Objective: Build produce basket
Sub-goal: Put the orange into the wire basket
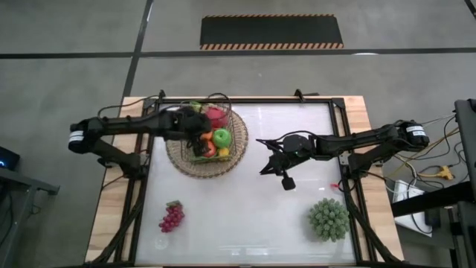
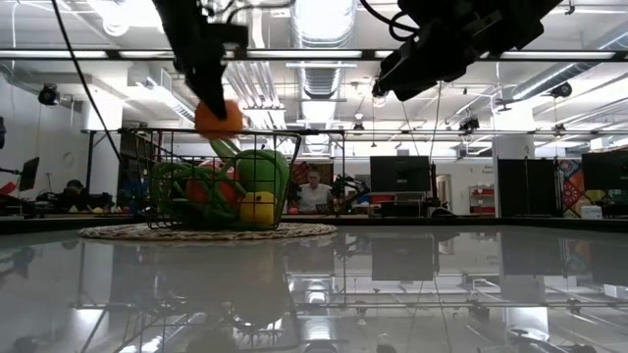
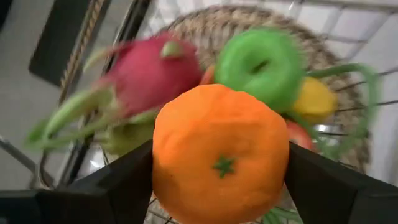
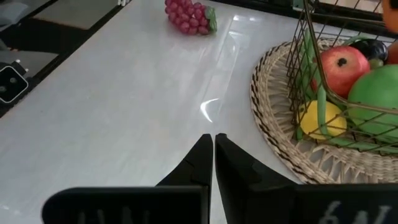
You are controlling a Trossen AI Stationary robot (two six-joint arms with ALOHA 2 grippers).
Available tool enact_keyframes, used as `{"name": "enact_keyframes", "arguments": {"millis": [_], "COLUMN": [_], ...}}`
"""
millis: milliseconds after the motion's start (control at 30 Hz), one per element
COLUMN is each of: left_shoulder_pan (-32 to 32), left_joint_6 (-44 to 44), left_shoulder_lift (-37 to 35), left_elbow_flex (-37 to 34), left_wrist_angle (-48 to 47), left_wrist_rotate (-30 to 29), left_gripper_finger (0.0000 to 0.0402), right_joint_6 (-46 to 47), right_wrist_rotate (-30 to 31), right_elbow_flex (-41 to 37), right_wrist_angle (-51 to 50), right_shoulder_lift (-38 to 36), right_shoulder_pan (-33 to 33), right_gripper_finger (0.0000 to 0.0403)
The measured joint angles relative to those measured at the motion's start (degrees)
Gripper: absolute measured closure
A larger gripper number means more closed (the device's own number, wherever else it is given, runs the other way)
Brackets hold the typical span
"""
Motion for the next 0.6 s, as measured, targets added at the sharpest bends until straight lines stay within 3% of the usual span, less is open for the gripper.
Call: {"name": "enact_keyframes", "arguments": {"millis": [200, 600], "left_shoulder_pan": [5.0, 6.7], "left_joint_6": [-2.1, -2.1], "left_shoulder_lift": [-0.5, -0.4], "left_elbow_flex": [-5.4, -11.4], "left_wrist_angle": [3.1, 6.9], "left_wrist_rotate": [3.5, 6.6], "left_gripper_finger": [0.0112, 0.0112], "right_joint_6": [0.0, 0.2], "right_wrist_rotate": [0.0, 0.0], "right_elbow_flex": [0.0, 0.0], "right_wrist_angle": [0.3, 0.4], "right_shoulder_lift": [0.0, 0.0], "right_shoulder_pan": [0.0, 0.0], "right_gripper_finger": [0.0394, 0.0394]}}
